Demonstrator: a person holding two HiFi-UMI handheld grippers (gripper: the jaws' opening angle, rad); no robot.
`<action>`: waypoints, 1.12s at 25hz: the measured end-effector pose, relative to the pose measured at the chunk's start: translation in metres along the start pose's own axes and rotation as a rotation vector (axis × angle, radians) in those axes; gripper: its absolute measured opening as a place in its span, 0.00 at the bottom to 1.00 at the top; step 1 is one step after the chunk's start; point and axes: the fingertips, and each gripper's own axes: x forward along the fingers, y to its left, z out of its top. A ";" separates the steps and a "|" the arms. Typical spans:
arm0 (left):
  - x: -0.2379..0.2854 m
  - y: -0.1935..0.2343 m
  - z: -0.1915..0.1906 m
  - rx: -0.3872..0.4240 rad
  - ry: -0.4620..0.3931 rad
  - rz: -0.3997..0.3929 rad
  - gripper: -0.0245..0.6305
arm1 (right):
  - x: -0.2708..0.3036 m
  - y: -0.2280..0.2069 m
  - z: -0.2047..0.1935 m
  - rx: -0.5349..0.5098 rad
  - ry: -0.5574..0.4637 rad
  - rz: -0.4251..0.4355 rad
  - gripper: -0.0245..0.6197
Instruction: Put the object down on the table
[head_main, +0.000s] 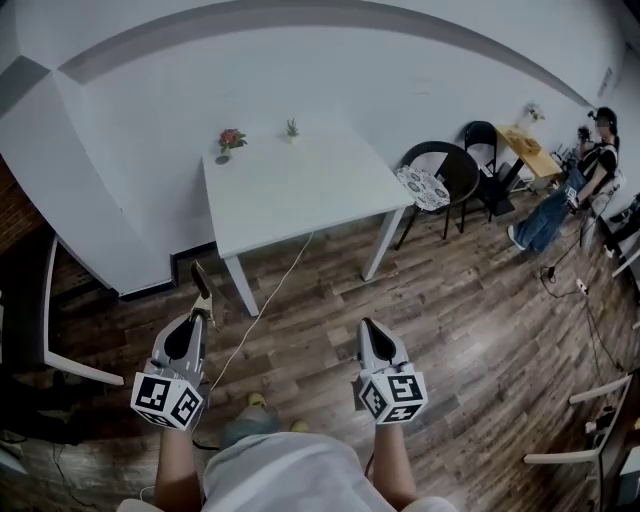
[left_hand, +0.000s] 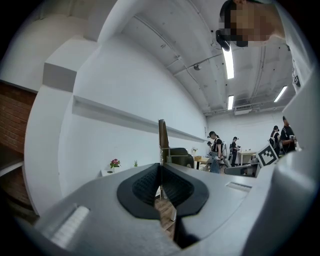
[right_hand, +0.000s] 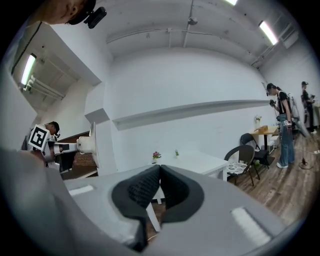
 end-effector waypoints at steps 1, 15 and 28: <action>0.002 0.001 -0.001 -0.003 0.001 0.000 0.05 | 0.002 -0.001 -0.001 0.000 0.000 -0.001 0.04; 0.078 0.059 -0.018 -0.023 0.002 -0.003 0.05 | 0.098 -0.013 0.001 -0.006 0.017 0.003 0.04; 0.182 0.155 -0.025 -0.078 0.043 -0.004 0.05 | 0.238 -0.010 0.018 -0.029 0.070 0.003 0.04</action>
